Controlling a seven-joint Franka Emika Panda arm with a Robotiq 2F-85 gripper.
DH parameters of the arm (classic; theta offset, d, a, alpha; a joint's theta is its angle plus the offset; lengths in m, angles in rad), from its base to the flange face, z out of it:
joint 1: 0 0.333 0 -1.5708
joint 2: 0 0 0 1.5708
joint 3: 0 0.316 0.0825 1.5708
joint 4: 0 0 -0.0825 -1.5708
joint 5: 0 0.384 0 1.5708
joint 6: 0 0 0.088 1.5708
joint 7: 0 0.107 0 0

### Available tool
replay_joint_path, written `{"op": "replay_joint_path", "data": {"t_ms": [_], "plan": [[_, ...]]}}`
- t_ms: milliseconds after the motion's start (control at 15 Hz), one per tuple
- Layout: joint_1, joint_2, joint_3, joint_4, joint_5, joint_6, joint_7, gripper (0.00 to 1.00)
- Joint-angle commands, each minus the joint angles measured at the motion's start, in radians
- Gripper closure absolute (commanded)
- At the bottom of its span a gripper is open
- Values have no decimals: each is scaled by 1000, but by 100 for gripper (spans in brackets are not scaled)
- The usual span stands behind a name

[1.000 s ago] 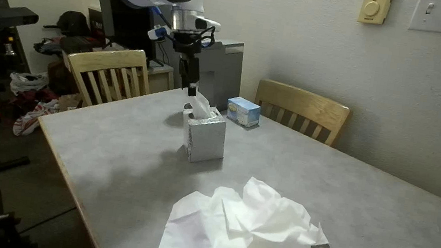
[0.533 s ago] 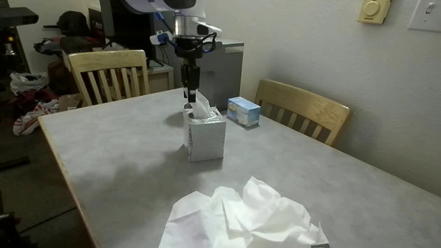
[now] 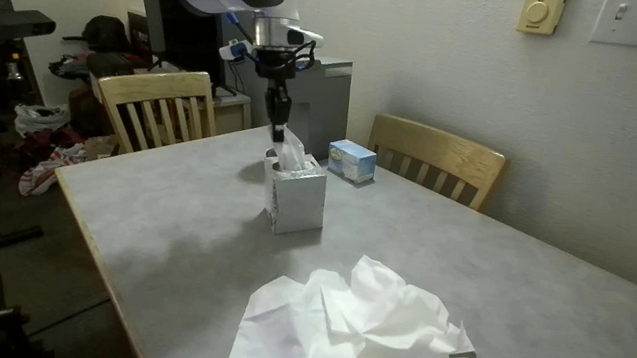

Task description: Put one tissue on the table

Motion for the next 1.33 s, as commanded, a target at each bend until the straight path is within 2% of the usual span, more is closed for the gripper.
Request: {"op": "replay_joint_path", "data": {"t_ms": [0,200,333,1267], "plan": [[4,-21,-16,6,-24,-14,-4,91],[6,-45,-32,3,-56,-12,8,99],[12,-66,-45,0,-100,-12,15,100],[11,-279,-50,-58,-425,91,34,100]]}}
